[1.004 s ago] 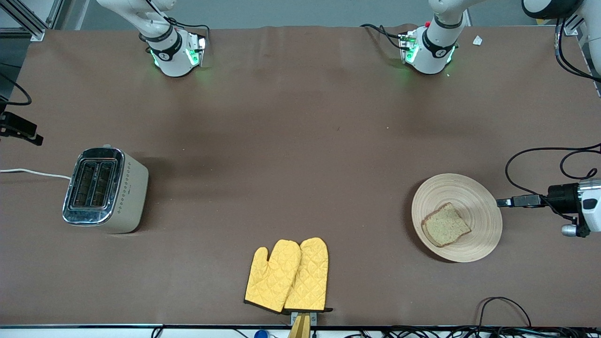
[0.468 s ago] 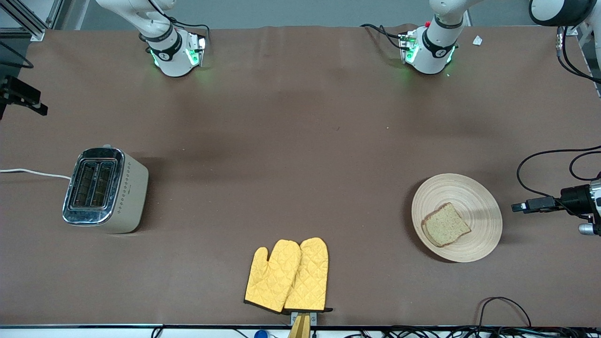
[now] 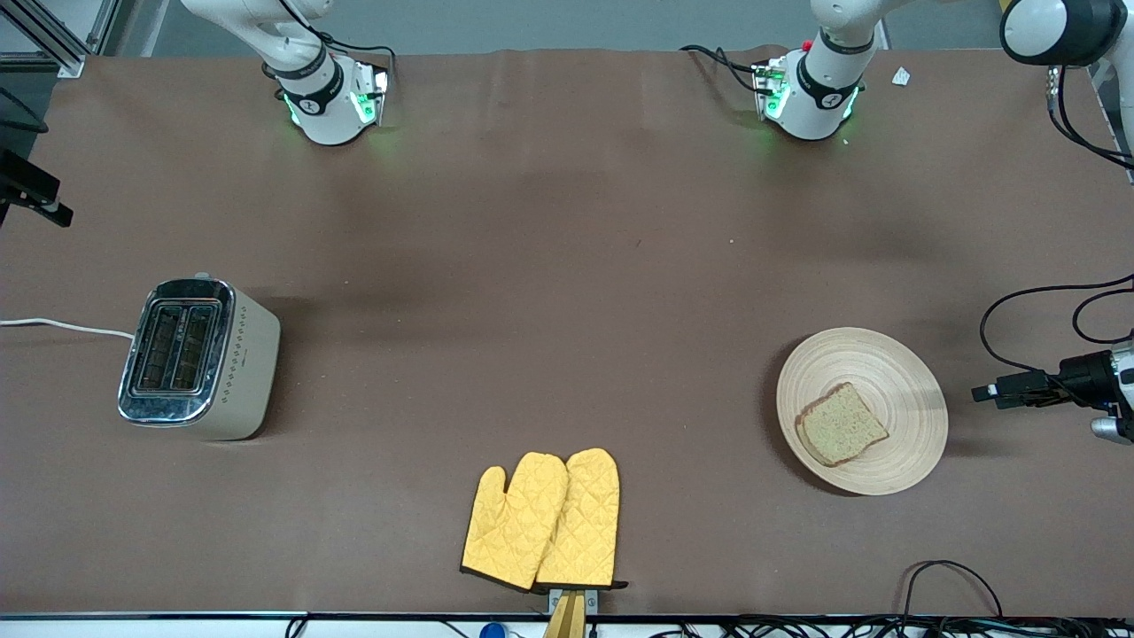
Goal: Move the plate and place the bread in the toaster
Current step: 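Grip the wooden plate's rim with the left gripper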
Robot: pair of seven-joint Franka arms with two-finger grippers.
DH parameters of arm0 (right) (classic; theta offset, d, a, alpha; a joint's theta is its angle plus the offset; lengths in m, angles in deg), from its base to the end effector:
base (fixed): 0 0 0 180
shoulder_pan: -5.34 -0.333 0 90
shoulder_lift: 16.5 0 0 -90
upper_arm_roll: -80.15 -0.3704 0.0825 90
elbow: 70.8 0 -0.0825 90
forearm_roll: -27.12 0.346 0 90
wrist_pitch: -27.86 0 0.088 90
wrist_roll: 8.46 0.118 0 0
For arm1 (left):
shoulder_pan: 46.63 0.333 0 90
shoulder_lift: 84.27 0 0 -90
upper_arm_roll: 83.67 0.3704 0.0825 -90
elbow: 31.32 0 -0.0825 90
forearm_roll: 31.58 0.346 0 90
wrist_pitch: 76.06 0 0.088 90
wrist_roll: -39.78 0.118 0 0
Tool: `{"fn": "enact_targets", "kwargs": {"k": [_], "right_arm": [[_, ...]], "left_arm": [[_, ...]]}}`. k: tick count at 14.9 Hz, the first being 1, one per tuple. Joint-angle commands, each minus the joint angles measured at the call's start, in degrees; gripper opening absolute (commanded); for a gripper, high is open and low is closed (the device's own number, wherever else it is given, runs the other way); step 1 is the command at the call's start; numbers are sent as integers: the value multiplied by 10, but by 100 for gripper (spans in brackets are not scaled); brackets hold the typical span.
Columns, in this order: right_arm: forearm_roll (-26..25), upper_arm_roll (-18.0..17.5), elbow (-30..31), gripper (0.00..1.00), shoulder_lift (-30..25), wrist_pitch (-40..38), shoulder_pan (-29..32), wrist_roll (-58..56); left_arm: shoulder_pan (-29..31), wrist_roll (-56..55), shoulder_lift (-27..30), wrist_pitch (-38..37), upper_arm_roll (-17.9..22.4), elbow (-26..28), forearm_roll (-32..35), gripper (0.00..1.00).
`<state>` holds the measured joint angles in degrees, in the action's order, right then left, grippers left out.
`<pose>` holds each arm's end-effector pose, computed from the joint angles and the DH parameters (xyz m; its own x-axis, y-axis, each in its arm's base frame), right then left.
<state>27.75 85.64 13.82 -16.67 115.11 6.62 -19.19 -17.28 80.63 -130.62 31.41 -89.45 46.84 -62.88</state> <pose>0.5080 -0.0591 0.7057 0.9963 0.0697 0.0501 0.0699 -0.9976 -0.0019 0.6658 0.2614 0.2779 0.9978 -0.0111 0.0654 -0.0477 -0.8051 0.5912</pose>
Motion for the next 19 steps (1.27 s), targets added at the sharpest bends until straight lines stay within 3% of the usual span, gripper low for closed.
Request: {"fn": "enact_targets", "kwargs": {"k": [1, 9, 13, 16, 19], "right_arm": [[-3, -3, 8, 100, 10, 24, 2, -6], [-3, -5, 13, 100, 8, 21, -1, -3], [-3, -5, 13, 100, 8, 28, -1, -3], [-1, -6, 10, 100, 10, 42, -5, -3], [-1, -6, 10, 100, 10, 44, -16, -1]], "left_arm": [[8, 21, -20, 3, 0, -10, -10, 100], [26, 51, -52, 1, -6, -11, -14, 92], [31, 55, -67, -2, -6, -10, -41, 87], [33, 63, -71, -23, -6, -10, -63, 75], [37, 63, -77, -43, -6, -10, -107, 73]]}}
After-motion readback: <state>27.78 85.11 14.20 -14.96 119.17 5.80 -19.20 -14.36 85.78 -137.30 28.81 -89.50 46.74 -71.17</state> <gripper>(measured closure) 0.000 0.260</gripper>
